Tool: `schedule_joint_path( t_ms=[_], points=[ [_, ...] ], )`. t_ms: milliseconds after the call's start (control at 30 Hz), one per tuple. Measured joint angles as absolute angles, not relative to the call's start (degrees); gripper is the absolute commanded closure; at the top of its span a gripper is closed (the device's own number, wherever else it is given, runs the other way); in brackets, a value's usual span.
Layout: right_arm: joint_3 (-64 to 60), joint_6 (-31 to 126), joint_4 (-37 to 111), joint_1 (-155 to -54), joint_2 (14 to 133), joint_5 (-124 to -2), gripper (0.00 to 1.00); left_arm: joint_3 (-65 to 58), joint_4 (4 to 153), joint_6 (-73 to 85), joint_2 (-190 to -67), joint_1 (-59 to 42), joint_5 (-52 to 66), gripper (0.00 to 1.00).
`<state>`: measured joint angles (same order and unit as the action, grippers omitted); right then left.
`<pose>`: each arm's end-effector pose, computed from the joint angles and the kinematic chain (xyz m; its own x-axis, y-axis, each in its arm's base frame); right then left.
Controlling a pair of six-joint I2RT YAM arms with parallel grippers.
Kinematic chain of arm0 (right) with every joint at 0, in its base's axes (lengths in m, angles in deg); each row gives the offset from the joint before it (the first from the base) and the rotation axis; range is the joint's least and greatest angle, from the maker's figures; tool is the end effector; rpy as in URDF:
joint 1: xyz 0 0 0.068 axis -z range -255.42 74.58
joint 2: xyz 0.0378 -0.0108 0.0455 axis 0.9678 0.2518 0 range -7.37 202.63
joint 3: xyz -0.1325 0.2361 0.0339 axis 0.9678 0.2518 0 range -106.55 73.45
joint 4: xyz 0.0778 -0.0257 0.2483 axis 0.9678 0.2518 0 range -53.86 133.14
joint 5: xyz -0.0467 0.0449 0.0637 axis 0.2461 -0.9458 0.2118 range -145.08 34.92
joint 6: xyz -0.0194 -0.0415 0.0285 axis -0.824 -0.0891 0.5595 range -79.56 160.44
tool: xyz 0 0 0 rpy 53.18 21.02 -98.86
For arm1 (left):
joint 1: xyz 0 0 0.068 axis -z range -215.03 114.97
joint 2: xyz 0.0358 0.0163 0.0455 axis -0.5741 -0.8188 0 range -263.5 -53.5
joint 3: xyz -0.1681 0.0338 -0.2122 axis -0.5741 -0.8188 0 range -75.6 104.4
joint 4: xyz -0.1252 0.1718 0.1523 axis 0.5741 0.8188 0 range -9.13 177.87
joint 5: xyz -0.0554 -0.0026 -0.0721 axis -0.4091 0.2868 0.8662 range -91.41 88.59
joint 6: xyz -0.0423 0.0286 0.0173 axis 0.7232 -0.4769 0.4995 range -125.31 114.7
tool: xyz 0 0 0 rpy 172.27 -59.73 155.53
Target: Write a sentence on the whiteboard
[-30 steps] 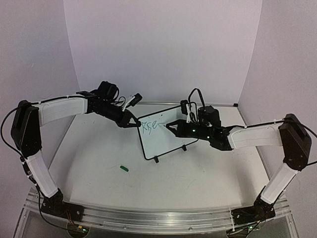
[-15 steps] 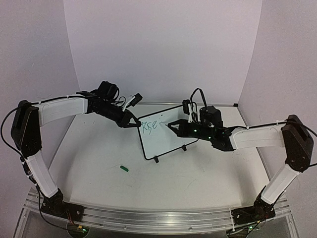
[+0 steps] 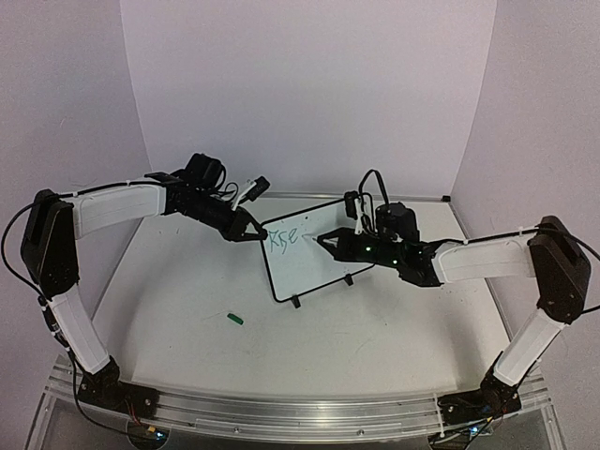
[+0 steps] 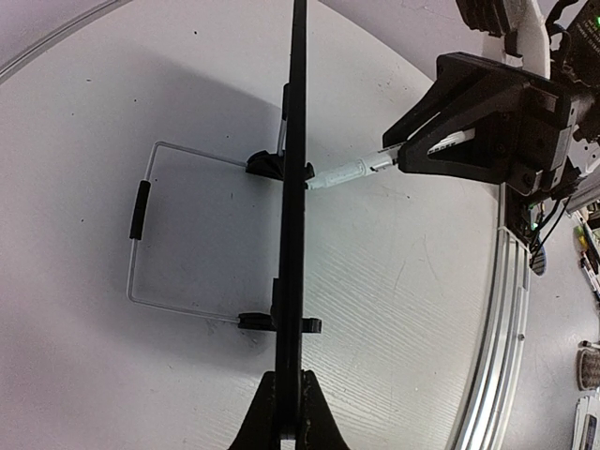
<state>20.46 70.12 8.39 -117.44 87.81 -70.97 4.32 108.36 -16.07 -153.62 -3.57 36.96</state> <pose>0.2687 0.2553 0.2294 -0.5771 0.1208 -0.8077 -0.6389 0.5492 0.5387 0.3174 -0.2202 0.2698 -0.4766 0.4633 -0.7471 0.8700 0.3705 -0.3252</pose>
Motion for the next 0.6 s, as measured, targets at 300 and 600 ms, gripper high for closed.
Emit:
schedule_joint_path(
  t_ms=[300, 600],
  points=[
    [20.5, 70.5, 8.4, -117.4, 87.9, -70.7, 1.0, 4.3, 108.4, -16.1, -153.6, -3.6, 36.9, 1.0],
    [21.1, 70.5, 8.4, -117.4, 87.9, -70.3, 1.0, 4.3, 108.4, -16.1, -153.6, -3.6, 36.9, 1.0]
  ],
)
